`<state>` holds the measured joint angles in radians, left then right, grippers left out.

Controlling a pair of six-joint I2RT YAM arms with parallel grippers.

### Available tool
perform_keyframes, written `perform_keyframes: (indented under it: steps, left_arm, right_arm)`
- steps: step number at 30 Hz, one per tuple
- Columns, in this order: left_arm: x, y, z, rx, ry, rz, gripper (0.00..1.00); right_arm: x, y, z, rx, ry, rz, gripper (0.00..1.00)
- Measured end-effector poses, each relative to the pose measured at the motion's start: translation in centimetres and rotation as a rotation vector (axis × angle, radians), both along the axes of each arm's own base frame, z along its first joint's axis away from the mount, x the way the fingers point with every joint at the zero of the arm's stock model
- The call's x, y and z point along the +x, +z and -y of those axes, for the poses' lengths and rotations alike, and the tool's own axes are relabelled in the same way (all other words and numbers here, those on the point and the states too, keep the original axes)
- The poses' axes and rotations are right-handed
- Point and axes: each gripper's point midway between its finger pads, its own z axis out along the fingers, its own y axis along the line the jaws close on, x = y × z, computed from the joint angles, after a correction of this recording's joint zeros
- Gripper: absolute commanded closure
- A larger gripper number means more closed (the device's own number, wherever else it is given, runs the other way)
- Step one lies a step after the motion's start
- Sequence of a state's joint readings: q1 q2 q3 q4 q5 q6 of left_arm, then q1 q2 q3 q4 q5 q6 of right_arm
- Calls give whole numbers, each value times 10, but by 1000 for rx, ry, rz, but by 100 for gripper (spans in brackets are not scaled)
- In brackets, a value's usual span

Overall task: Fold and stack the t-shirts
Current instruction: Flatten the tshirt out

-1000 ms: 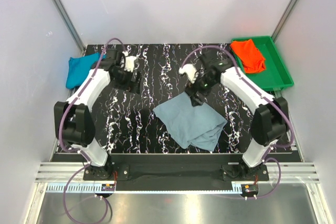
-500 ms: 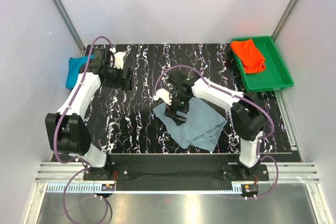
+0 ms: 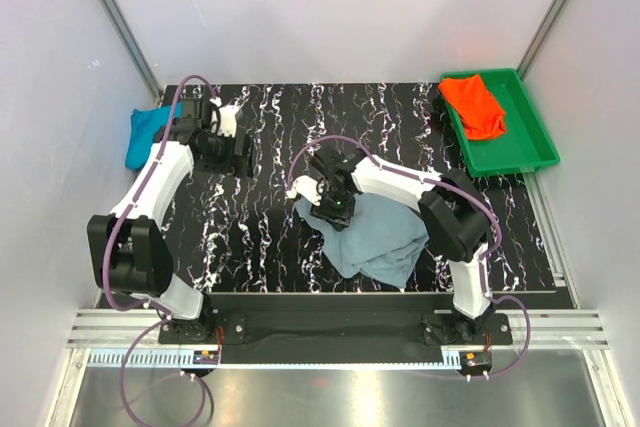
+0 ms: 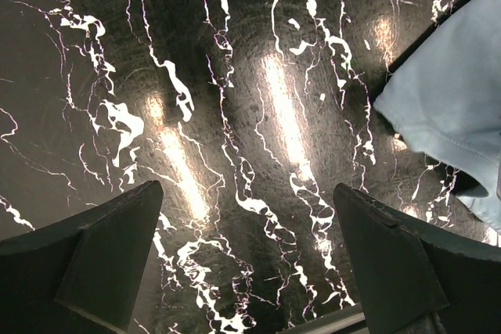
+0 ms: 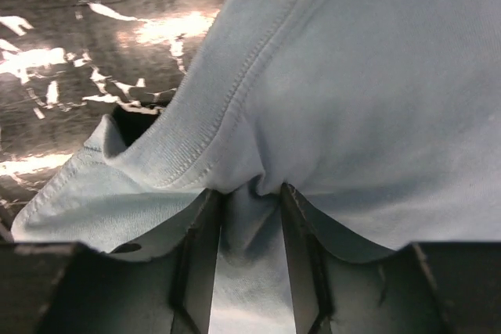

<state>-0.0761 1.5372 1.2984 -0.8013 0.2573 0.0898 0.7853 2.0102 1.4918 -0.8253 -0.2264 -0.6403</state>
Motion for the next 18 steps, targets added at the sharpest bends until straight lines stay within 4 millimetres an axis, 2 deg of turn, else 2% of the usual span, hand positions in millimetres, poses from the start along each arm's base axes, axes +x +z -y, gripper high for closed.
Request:
perform_keyframes:
  steps: [2, 3, 5, 6, 8, 11, 14, 18]
  left_arm:
    - [1, 0, 0, -2, 3, 2, 1]
    - [1, 1, 0, -3, 4, 4, 1]
    - [2, 1, 0, -5, 7, 7, 1]
    - [2, 1, 0, -5, 8, 8, 1]
    - [3, 1, 0, -5, 10, 8, 1]
    - [4, 3, -4, -10, 27, 11, 1]
    - [9, 7, -15, -22, 71, 19, 1]
    - [15, 15, -33, -33, 139, 48, 1]
  right_arm:
    - [4, 1, 1, -8, -8, 20, 71]
    - [7, 2, 2, -12, -11, 37, 81]
    - [16, 9, 2, -16, -18, 83, 91]
    - [22, 16, 1, -14, -22, 109, 95]
    - [37, 33, -6, 6, -31, 173, 95]
    - [64, 71, -22, 68, -50, 293, 95]
    - [90, 119, -42, 160, -72, 406, 96]
    - [111, 185, -63, 284, -104, 516, 97]
